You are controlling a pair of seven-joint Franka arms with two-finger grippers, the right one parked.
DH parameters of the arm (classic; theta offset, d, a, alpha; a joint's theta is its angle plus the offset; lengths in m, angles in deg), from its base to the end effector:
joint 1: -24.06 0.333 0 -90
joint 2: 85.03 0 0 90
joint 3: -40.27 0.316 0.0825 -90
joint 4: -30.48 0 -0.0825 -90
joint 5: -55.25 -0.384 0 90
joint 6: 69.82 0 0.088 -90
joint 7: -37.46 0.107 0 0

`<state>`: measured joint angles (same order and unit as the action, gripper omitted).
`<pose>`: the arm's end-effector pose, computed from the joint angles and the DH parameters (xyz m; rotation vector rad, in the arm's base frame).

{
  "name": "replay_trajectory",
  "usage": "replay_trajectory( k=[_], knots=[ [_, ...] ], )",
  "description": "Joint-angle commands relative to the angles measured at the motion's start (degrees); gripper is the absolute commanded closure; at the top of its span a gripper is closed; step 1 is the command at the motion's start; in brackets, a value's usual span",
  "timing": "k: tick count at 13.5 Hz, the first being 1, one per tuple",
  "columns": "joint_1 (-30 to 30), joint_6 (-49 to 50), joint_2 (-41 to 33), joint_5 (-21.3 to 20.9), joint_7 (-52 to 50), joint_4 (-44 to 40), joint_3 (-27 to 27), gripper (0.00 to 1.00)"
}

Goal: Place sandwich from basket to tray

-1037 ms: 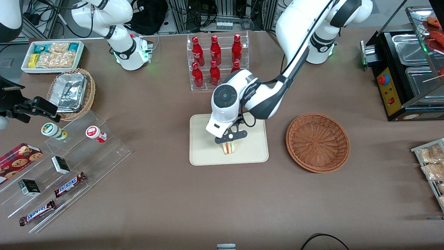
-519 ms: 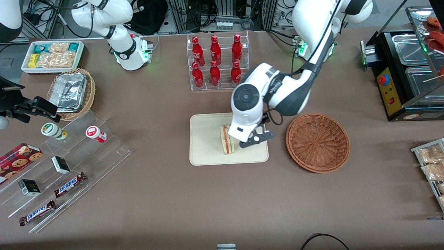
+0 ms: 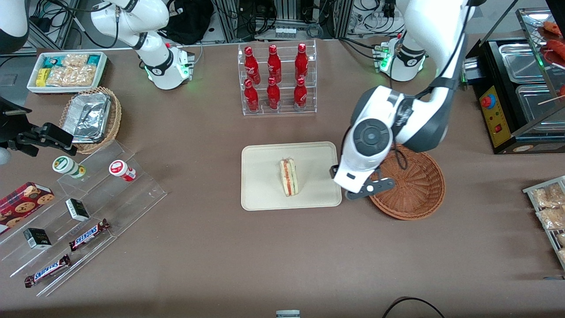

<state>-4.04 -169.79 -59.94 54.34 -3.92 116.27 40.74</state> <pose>0.5878 -0.3069 0.4027 -2.9894 -0.3533 0.2207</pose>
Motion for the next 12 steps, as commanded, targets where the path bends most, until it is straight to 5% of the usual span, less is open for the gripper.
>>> replay_trajectory(
  k=[1,12],
  knots=[
    [3.0,2.0,-5.2,-0.1,5.2,4.5,-0.3,0.0],
    [24.7,12.5,-18.7,-0.1,24.7,9.3,-11.0,0.0]
  ],
)
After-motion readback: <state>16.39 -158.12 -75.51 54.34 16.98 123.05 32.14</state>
